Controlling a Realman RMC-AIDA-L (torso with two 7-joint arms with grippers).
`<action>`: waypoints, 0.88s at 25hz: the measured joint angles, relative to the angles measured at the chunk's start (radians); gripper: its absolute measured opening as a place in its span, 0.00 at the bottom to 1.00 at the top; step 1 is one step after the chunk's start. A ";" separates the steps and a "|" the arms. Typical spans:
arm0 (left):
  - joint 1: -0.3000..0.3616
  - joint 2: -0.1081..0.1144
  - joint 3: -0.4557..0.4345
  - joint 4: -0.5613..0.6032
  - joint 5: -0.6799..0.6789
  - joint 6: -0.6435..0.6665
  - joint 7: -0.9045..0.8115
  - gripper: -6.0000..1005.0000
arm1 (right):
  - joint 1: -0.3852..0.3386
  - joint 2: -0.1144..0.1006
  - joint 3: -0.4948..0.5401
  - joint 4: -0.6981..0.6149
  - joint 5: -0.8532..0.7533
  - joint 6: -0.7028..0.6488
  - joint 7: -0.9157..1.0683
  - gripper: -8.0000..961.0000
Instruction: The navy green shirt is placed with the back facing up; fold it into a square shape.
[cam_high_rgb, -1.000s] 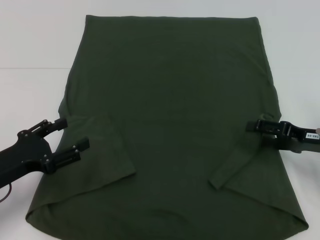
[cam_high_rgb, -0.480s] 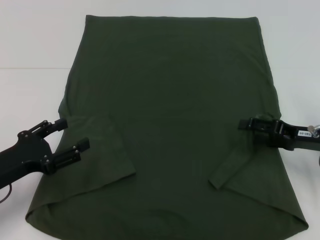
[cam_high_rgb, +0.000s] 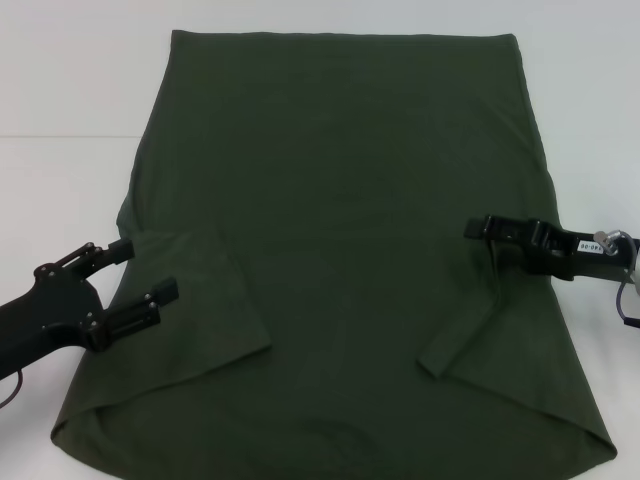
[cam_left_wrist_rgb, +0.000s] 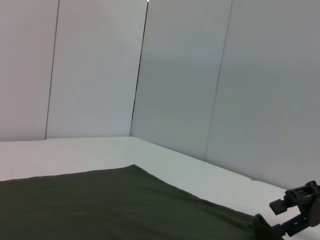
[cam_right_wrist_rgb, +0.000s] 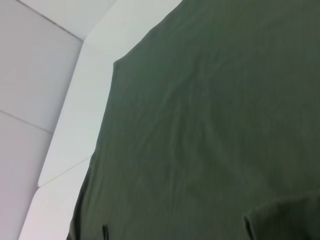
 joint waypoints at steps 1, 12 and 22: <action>0.000 0.000 0.000 0.000 0.000 0.000 0.000 0.85 | 0.002 0.001 0.000 0.000 0.000 0.007 0.000 0.96; 0.003 0.000 0.000 0.000 0.000 0.002 -0.001 0.85 | 0.015 -0.008 0.023 -0.010 0.004 0.045 0.001 0.96; 0.005 0.000 0.000 0.000 -0.001 0.006 -0.004 0.85 | -0.048 -0.045 0.014 -0.001 -0.002 -0.064 0.041 0.96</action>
